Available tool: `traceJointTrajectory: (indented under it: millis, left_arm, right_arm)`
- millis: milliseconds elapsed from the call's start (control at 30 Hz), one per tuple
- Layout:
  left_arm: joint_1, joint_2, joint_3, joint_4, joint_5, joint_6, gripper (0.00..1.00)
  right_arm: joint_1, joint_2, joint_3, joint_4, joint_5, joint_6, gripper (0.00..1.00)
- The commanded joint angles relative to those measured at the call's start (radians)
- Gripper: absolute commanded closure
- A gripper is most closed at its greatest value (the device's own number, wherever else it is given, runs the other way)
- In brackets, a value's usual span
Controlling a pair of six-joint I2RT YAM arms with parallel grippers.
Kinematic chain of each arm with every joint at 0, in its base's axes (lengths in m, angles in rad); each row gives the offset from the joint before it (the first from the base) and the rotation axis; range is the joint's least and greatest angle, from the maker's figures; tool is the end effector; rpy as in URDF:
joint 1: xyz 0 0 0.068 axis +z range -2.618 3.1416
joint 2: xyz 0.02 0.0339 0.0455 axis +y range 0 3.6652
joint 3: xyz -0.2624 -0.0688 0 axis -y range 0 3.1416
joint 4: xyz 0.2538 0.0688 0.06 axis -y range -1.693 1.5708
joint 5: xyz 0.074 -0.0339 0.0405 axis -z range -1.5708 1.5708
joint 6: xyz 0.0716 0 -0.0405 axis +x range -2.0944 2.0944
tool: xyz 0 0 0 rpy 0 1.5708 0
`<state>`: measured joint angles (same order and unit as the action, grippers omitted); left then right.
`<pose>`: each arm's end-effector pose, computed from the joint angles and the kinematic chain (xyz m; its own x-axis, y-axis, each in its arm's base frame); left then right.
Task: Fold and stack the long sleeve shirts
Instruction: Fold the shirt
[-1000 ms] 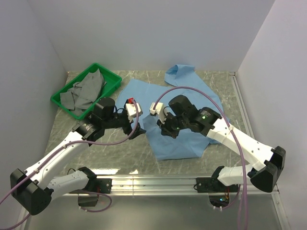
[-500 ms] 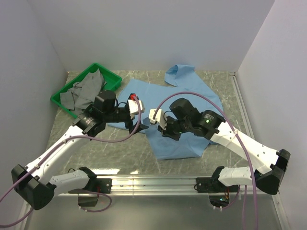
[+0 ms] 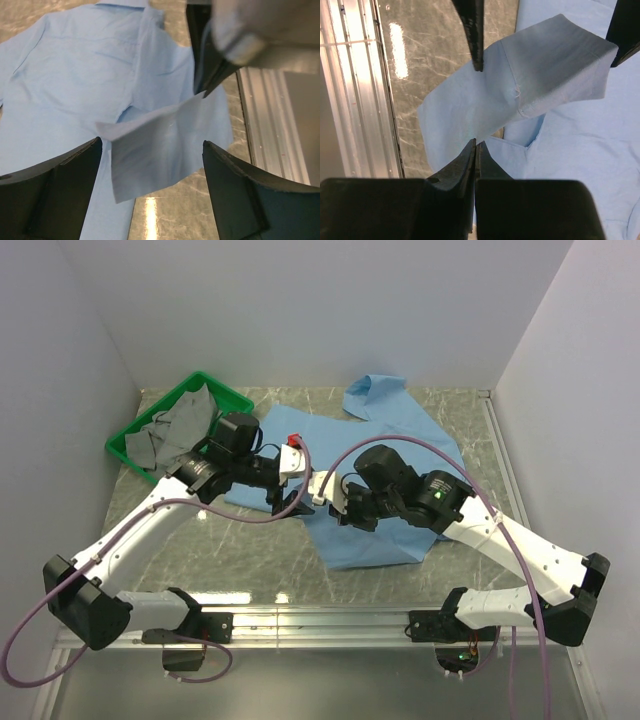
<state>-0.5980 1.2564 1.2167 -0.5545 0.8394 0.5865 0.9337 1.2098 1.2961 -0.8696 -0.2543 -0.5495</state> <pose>0.2144 -0.2106 0.3447 0.1048 0.3759 -0.9207 0.9938 -0.0039 0.1116 0.1500 0.2330 0.3395 0.1037 -0.7095 -0.6970 -0.9731 0.0726 -0.2187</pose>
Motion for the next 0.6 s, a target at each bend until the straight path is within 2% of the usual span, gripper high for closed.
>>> traceJointTrajectory:
  millis: [0,233,433,533,567]
  left_arm:
    - [0.003,0.009,0.055,-0.045,0.122,0.071,0.13]
    - [0.003,0.032,0.052,-0.01,0.115,0.062,0.16]
    - [0.004,0.052,0.041,-0.012,0.139,0.058,0.26]
    - [0.004,0.064,0.047,-0.024,0.156,0.049,0.45]
    - [0.004,0.07,0.053,-0.03,0.158,0.046,0.58]
  right_arm:
    - [0.008,-0.029,0.043,-0.006,0.006,-0.027,1.0]
    - [0.01,-0.023,0.045,-0.005,-0.005,-0.03,1.0]
    - [0.01,-0.029,0.035,0.012,-0.003,-0.029,1.0]
    - [0.01,-0.023,0.029,0.018,-0.003,-0.024,1.0]
    - [0.01,-0.023,0.025,0.021,0.0,-0.024,1.0]
